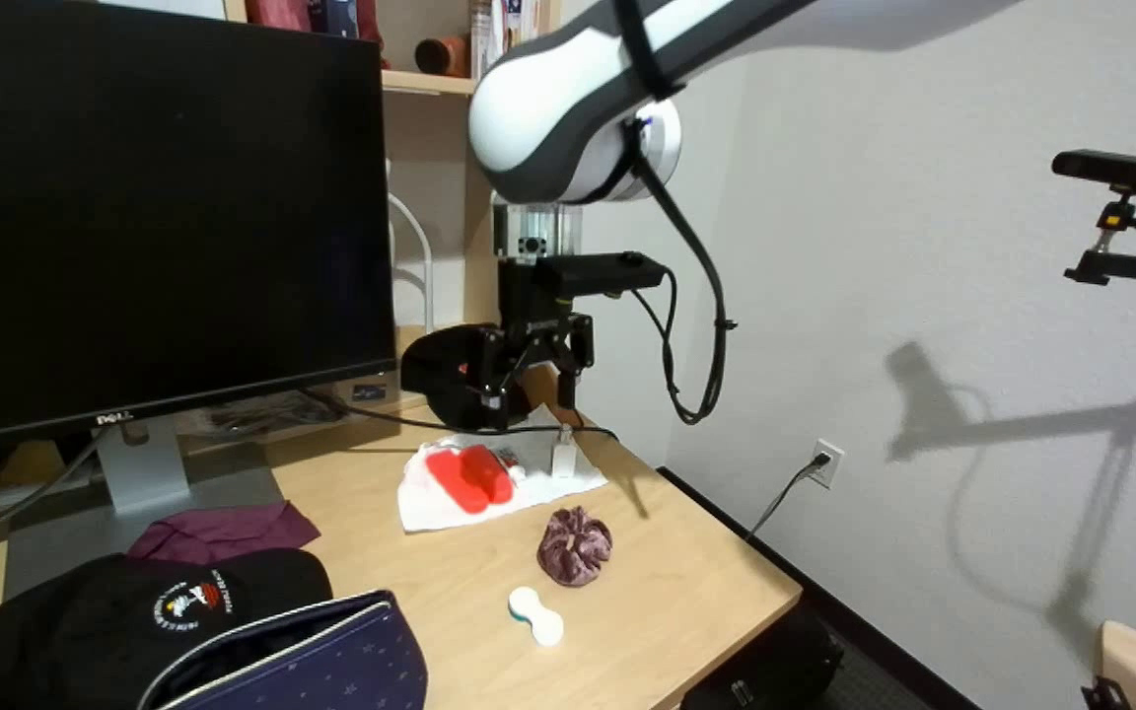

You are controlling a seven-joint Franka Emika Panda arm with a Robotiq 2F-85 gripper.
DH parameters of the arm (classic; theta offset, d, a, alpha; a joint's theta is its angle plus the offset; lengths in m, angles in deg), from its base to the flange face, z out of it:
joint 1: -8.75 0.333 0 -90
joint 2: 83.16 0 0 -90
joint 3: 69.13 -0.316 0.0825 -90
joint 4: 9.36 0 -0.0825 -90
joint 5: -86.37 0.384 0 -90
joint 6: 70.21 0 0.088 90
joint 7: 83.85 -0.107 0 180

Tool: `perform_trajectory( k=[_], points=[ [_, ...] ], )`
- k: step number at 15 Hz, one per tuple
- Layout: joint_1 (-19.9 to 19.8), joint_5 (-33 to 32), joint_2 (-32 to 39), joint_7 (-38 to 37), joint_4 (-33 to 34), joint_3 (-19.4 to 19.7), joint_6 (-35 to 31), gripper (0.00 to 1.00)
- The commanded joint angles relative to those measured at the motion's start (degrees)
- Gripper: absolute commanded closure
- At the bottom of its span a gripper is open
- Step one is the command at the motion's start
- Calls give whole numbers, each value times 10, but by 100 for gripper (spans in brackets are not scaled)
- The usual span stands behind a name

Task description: Move the orange case forward

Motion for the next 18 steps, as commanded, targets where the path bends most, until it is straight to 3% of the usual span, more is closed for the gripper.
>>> perform_trajectory(
  k=[1, 3, 10, 18],
  points=[
    [-4, 0, 30, 11, 30, -2, 7, 0],
    [-10, 2, 77, 25, 78, -4, 18, 0],
    [-14, 3, 142, 54, 156, -16, 40, 0],
    [2, -11, 240, 84, 261, -25, 58, 0]
  ],
)
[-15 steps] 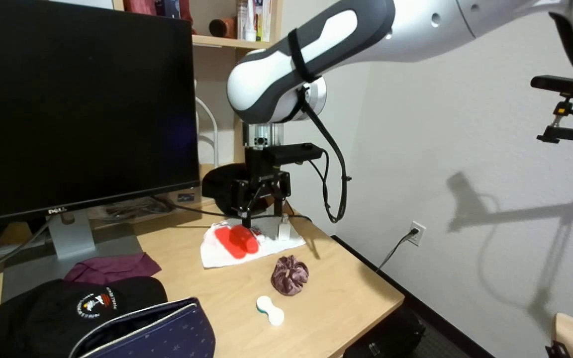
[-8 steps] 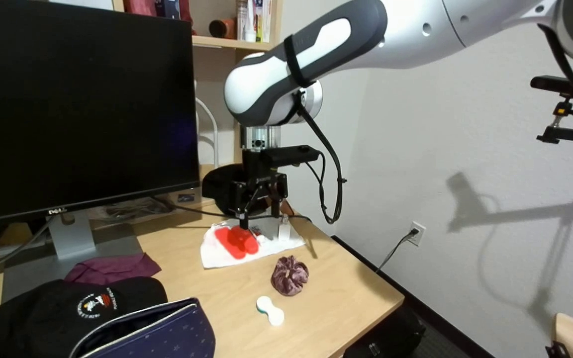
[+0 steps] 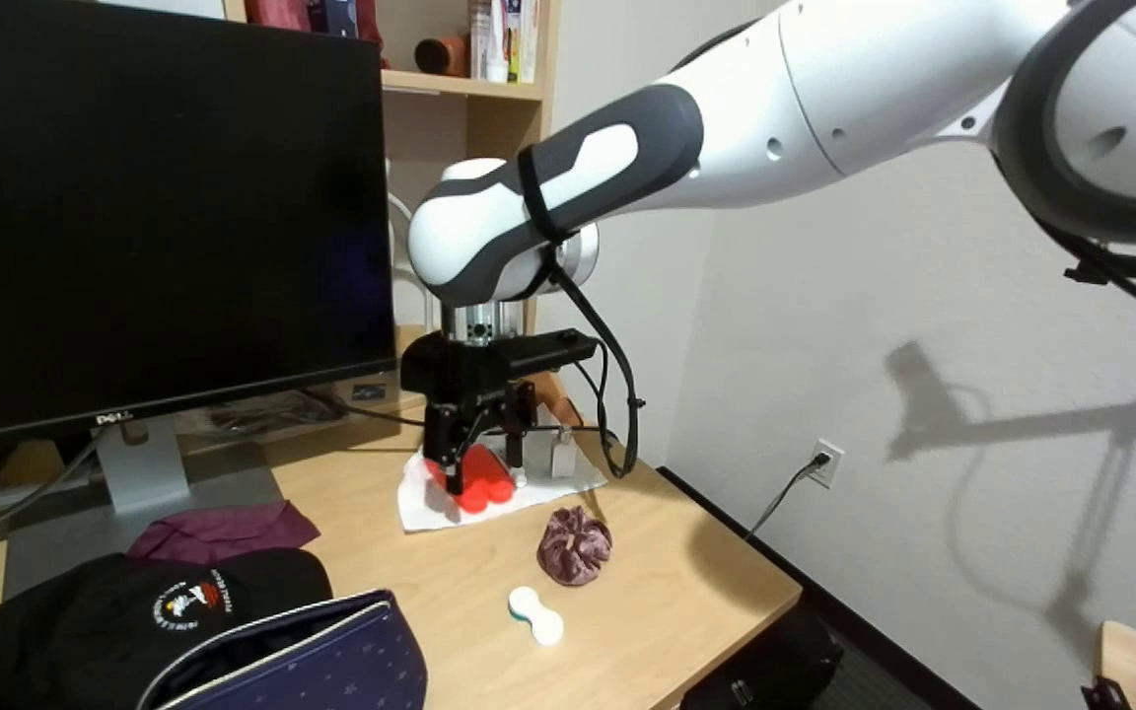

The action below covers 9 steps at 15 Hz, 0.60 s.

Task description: Move the orange case forward

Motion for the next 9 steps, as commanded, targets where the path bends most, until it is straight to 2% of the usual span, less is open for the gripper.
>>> perform_trajectory(
  k=[1, 9],
  points=[
    [0, -11, 59, 35, 78, -10, 38, 0],
    [16, -34, 144, 81, 162, -10, 52, 0]
  ],
)
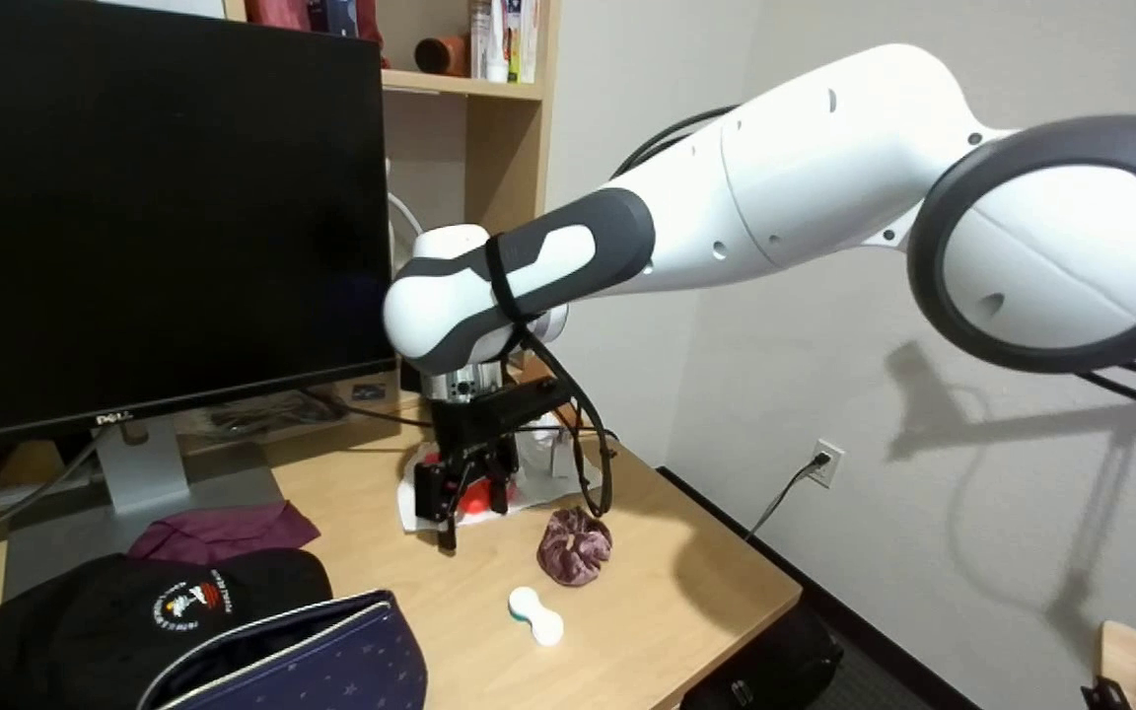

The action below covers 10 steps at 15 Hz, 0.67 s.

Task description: Move the orange case forward

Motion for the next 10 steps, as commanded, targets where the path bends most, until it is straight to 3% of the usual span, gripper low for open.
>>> perform_trajectory(
  k=[1, 10],
  points=[
    [4, -22, 40, 29, 61, -4, 21, 0],
    [17, -24, 19, 6, 36, 3, 13, 0]
  ],
)
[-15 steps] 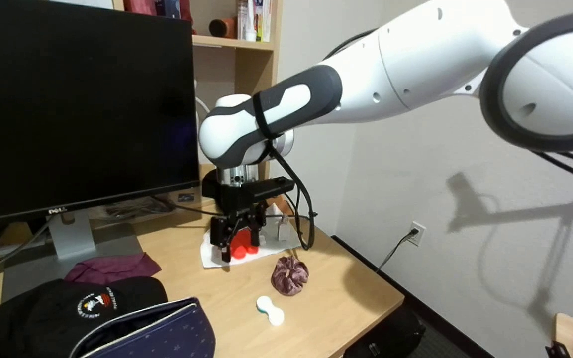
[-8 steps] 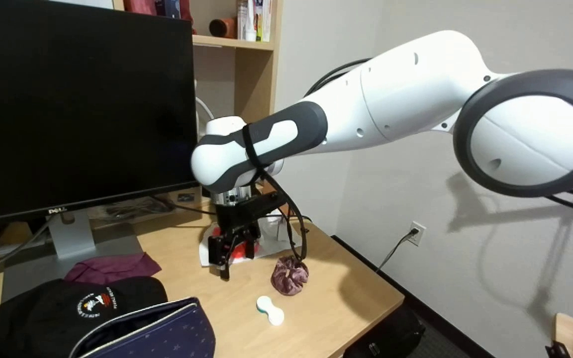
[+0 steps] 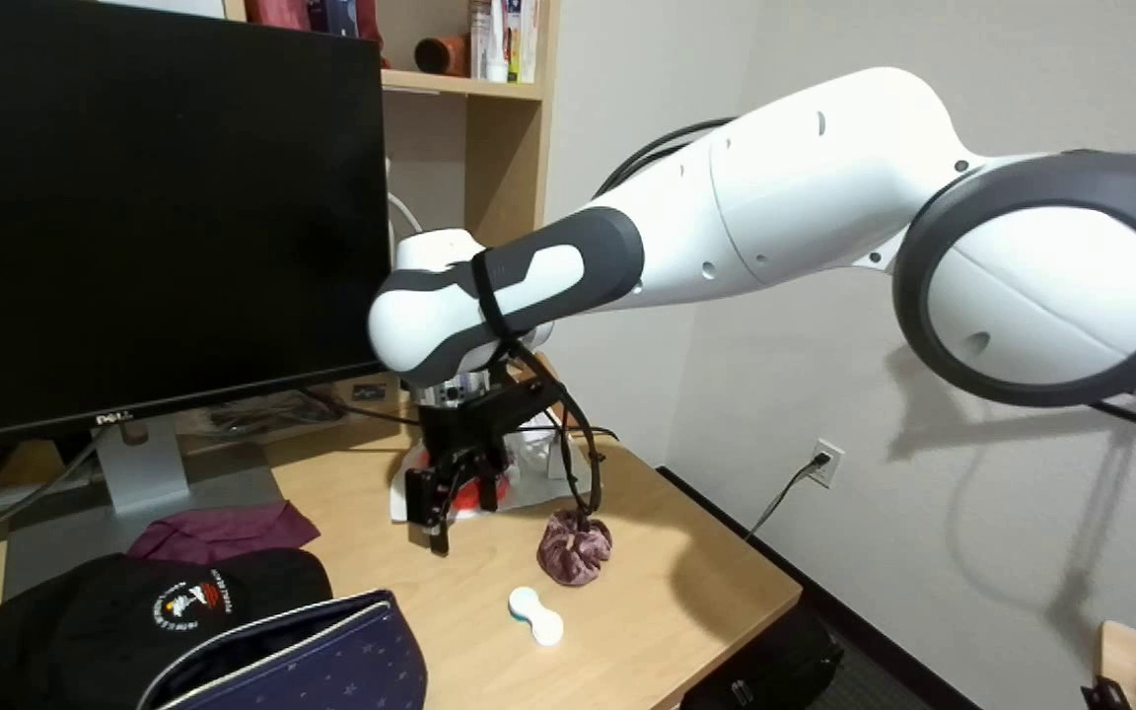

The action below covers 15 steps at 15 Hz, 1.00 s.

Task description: Move the orange case forward

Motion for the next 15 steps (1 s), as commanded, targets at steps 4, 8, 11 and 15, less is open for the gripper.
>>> perform_trajectory(
  k=[4, 8, 11, 15],
  points=[
    [8, 0, -13, -9, -4, 2, 22, 0],
    [7, 1, -38, -7, -25, 1, 23, 0],
    [8, -1, -40, -8, -10, 3, 33, 0],
    [0, -5, -27, -1, 35, -2, 68, 0]
  ],
)
